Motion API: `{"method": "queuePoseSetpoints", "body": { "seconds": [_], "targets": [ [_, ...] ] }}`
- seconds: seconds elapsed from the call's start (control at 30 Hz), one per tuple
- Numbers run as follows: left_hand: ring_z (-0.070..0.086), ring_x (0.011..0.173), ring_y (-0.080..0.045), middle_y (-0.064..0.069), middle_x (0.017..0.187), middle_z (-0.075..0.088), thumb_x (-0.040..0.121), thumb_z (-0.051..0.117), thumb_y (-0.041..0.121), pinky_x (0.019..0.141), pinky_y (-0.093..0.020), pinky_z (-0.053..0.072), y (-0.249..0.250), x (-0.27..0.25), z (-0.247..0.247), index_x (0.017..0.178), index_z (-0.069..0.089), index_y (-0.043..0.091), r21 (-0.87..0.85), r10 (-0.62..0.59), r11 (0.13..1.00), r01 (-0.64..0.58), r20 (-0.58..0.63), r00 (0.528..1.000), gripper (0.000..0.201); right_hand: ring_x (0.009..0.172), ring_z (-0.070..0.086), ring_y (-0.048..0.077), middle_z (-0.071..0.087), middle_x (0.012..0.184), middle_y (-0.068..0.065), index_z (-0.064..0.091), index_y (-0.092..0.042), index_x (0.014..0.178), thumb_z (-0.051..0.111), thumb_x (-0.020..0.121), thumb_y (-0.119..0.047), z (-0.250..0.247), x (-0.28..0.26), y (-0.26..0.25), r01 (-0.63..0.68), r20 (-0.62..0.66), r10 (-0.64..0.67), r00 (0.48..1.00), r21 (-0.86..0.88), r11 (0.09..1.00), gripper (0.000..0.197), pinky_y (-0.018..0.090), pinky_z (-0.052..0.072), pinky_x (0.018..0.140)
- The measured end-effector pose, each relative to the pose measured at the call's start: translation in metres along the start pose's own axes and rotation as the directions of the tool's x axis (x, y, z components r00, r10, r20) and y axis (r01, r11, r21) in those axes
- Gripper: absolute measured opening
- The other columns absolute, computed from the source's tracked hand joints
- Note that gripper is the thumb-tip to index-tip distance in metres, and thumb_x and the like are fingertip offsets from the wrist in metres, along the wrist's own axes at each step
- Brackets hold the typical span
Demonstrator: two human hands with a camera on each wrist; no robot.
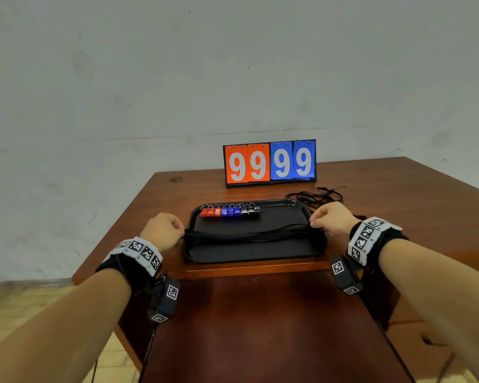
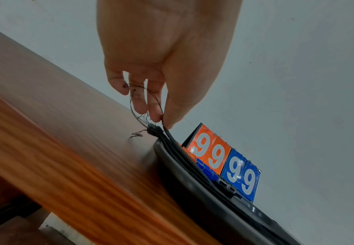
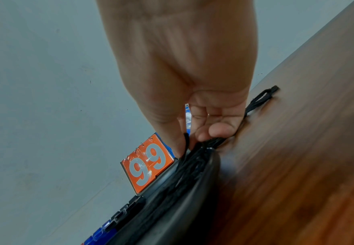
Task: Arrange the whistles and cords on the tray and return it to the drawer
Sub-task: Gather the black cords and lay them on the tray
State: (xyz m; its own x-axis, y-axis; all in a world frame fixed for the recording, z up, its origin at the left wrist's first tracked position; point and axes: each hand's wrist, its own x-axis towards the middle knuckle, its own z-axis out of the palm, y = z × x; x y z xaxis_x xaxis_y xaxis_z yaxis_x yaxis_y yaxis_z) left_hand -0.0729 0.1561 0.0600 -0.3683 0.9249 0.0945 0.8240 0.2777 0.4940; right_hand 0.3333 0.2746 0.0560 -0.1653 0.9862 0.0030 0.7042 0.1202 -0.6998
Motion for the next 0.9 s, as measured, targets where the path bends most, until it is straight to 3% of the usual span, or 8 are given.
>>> {"method": "queuePoseSetpoints", "body": {
  "seconds": [0.13, 0.27, 0.4, 0.53, 0.73, 0.9],
  "targets": [
    [0.065, 0.086, -0.018, 0.008, 0.082, 0.069, 0.084, 0.066, 0.025, 0.079, -0.033, 0.055, 0.002, -0.001, 0.000, 0.072, 0.068, 0.030, 0.016, -0.026, 1.000, 0.026, -0.007, 1.000, 0.013, 0.083, 0.062, 0.008, 0.070, 0.087, -0.003, 0.076, -0.015, 0.082, 0.074, 0.083, -0.013, 0.000, 0.001, 0.000, 0.008, -0.016, -0.008, 1.000, 0.011, 1.000, 0.003, 0.017, 0.044, 0.063],
    [0.058, 0.104, -0.026, 0.005, 0.097, 0.068, 0.078, 0.065, 0.033, 0.089, -0.044, 0.052, 0.010, -0.005, -0.002, 0.075, 0.066, 0.035, 0.050, -0.052, 0.997, 0.056, -0.076, 0.996, 0.005, 0.082, 0.062, 0.008, 0.069, 0.086, -0.005, 0.076, -0.016, 0.083, 0.072, 0.086, -0.014, -0.003, 0.000, -0.003, 0.000, -0.038, 0.001, 0.999, 0.024, 1.000, 0.006, 0.017, 0.044, 0.063],
    [0.054, 0.116, -0.029, 0.003, 0.110, 0.067, 0.081, 0.066, 0.033, 0.094, -0.043, 0.047, 0.029, -0.008, -0.001, 0.080, 0.065, 0.037, 0.045, -0.022, 0.999, 0.028, -0.131, 0.991, 0.005, 0.082, 0.063, 0.010, 0.070, 0.091, -0.004, 0.076, -0.017, 0.082, 0.068, 0.088, -0.014, -0.009, -0.001, -0.003, 0.006, -0.059, -0.004, 0.998, 0.020, 1.000, 0.009, 0.018, 0.045, 0.063],
    [0.054, 0.115, -0.027, 0.004, 0.112, 0.066, 0.085, 0.064, 0.034, 0.091, -0.041, 0.047, 0.059, -0.004, 0.007, 0.083, 0.065, 0.039, 0.021, 0.044, 0.999, -0.042, -0.128, 0.991, 0.005, 0.092, 0.061, 0.014, 0.066, 0.094, -0.005, 0.074, -0.015, 0.091, 0.068, 0.088, -0.015, -0.022, -0.002, 0.000, 0.012, -0.095, -0.008, 0.995, 0.037, 0.999, 0.007, 0.026, 0.047, 0.080],
    [0.058, 0.110, -0.022, 0.007, 0.113, 0.067, 0.085, 0.064, 0.031, 0.094, -0.047, 0.051, 0.121, 0.007, 0.035, 0.081, 0.063, 0.038, -0.057, 0.139, 0.988, -0.141, -0.040, 0.989, 0.008, 0.093, 0.059, 0.016, 0.060, 0.090, -0.005, 0.068, -0.014, 0.103, 0.066, 0.089, -0.011, -0.046, 0.005, 0.017, -0.029, -0.124, 0.046, 0.991, 0.135, 0.990, 0.014, 0.031, 0.049, 0.081],
    [0.060, 0.106, -0.020, 0.009, 0.104, 0.067, 0.081, 0.063, 0.035, 0.095, -0.047, 0.051, 0.174, 0.019, 0.063, 0.079, 0.062, 0.039, -0.128, 0.209, 0.971, -0.201, 0.048, 0.977, 0.005, 0.095, 0.059, 0.020, 0.062, 0.106, 0.005, 0.067, -0.011, 0.110, 0.061, 0.090, -0.007, -0.066, 0.021, 0.039, -0.076, -0.127, 0.096, 0.987, 0.157, 0.985, 0.021, 0.031, 0.050, 0.075]
  ]
}}
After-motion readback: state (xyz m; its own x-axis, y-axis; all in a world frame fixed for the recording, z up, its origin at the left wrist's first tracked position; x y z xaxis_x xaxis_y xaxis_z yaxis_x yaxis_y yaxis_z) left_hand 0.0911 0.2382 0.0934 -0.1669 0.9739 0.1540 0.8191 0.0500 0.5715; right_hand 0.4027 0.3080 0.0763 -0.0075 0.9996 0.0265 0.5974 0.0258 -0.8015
